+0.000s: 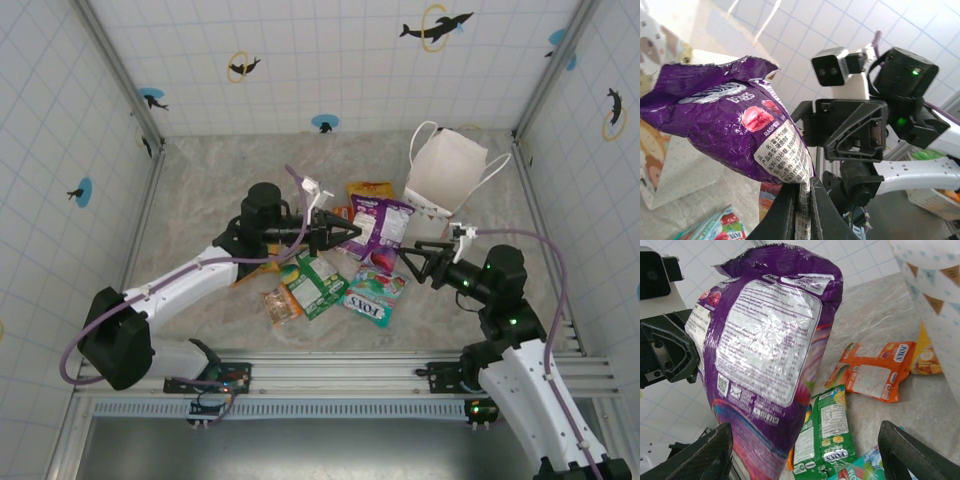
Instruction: Place the snacks into the paper bag
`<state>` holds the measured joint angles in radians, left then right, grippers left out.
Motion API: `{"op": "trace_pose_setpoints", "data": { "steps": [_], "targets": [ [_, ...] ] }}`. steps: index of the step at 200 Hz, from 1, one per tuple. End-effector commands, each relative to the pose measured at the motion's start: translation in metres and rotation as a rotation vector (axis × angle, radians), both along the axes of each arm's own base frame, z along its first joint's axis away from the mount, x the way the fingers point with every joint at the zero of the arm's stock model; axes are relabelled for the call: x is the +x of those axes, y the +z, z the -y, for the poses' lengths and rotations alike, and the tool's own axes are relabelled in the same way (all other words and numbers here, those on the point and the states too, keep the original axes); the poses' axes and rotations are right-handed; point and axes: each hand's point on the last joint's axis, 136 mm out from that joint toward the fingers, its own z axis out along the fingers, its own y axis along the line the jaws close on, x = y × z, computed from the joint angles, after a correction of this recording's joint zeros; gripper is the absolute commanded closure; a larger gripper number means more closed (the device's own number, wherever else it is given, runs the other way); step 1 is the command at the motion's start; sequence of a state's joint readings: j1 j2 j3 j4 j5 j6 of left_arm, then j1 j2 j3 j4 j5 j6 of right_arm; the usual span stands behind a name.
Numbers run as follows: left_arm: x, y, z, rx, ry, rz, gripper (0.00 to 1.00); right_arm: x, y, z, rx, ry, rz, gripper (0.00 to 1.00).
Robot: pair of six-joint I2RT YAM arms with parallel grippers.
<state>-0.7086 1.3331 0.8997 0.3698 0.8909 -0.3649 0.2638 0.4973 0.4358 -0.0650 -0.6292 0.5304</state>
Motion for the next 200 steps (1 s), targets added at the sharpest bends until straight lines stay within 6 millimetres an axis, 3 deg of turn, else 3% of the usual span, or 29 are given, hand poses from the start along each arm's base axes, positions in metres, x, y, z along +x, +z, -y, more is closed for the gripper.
{"op": "trace_pose_setpoints", "data": {
  "steps": [1, 28, 92, 124, 200],
  "targets": [
    [-0.016, 0.028, 0.004, -0.095, -0.082, 0.162, 1.0, -0.009, 0.036, -0.012, 0.041, 0.095, 0.106, 0.23],
    [-0.019, 0.031, 0.008, -0.107, -0.103, 0.184, 1.0, -0.016, 0.042, -0.021, 0.07, 0.163, 0.109, 0.24],
    [-0.008, 0.02, 0.012, -0.09, -0.059, 0.216, 1.0, -0.017, 0.061, -0.023, 0.101, 0.173, 0.173, 0.41],
    [-0.004, 0.016, 0.014, -0.08, -0.047, 0.212, 1.0, -0.013, 0.066, -0.018, 0.1, 0.129, 0.2, 0.58],
    [0.01, 0.005, 0.016, -0.03, 0.02, 0.212, 1.0, -0.006, 0.067, -0.014, 0.089, 0.076, 0.207, 0.85]
  ]
}}
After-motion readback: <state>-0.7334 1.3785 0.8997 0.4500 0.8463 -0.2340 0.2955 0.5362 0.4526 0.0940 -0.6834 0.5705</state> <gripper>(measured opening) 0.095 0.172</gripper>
